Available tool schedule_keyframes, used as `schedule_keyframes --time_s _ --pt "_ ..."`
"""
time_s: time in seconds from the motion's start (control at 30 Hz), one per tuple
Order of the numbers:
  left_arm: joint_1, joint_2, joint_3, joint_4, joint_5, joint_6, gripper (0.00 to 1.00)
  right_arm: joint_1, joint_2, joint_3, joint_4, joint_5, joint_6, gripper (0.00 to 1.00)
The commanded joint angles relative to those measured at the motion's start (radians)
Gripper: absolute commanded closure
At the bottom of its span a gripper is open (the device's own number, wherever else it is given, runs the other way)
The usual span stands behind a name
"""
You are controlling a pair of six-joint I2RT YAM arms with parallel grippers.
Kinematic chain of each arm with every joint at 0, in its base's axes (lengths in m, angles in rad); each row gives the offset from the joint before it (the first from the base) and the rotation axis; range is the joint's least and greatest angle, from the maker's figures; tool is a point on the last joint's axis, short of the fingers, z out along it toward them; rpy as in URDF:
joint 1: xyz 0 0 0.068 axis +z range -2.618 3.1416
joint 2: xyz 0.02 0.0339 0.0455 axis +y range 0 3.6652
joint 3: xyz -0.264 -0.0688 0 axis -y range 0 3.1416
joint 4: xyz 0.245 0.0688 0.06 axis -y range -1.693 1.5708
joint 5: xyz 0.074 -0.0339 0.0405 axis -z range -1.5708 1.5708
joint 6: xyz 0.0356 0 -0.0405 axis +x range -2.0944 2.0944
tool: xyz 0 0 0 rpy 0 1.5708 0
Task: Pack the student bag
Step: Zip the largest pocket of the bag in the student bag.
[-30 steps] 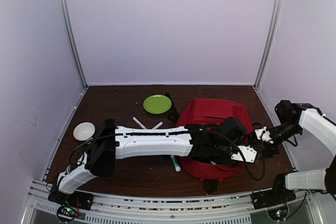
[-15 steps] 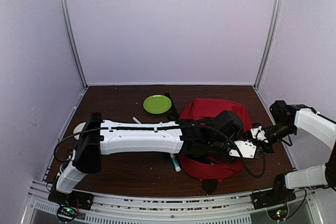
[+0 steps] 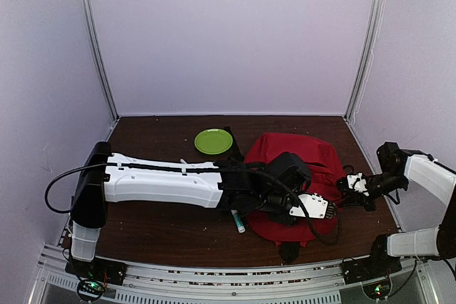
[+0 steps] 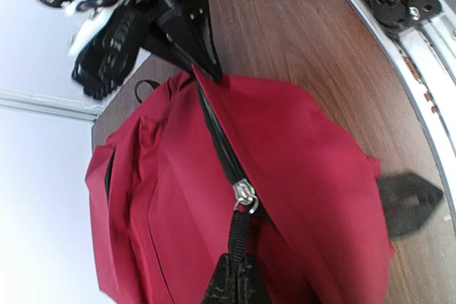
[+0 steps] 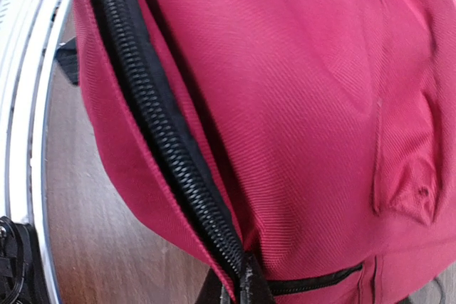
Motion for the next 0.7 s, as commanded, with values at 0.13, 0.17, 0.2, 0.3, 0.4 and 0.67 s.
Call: schedule_keyframes --time_s 0.13,0.17,0.2,0.3,0.4,0.67 --pt "-0.011 -0.190 -0.206 0.025 -0.099 -0.117 1.00 -0.171 0.080 0.019 0.019 0.073 -0.079 1.00" --pt "-0.011 -0.202 -0.230 0.033 -0.111 -0.121 1.00 -0.182 0.082 0.023 0.027 0.074 -0.079 1.00" --pt "-0.011 -0.213 -0.253 0.042 -0.123 -0.124 1.00 -0.190 0.082 0.025 0.034 0.073 -0.079 1.00" --pt "-0.011 -0.227 -0.293 0.079 -0.150 -0.134 1.00 -0.193 0.040 0.038 -0.029 0.052 -0.115 0.91" --pt "-0.011 -0.219 -0.294 0.157 -0.150 -0.170 1.00 -0.137 -0.072 0.053 -0.180 -0.005 -0.136 0.75" --pt "-0.012 -0.192 -0.291 0.394 -0.199 -0.207 1.00 0.214 -0.227 0.128 -0.193 -0.141 0.209 0.45"
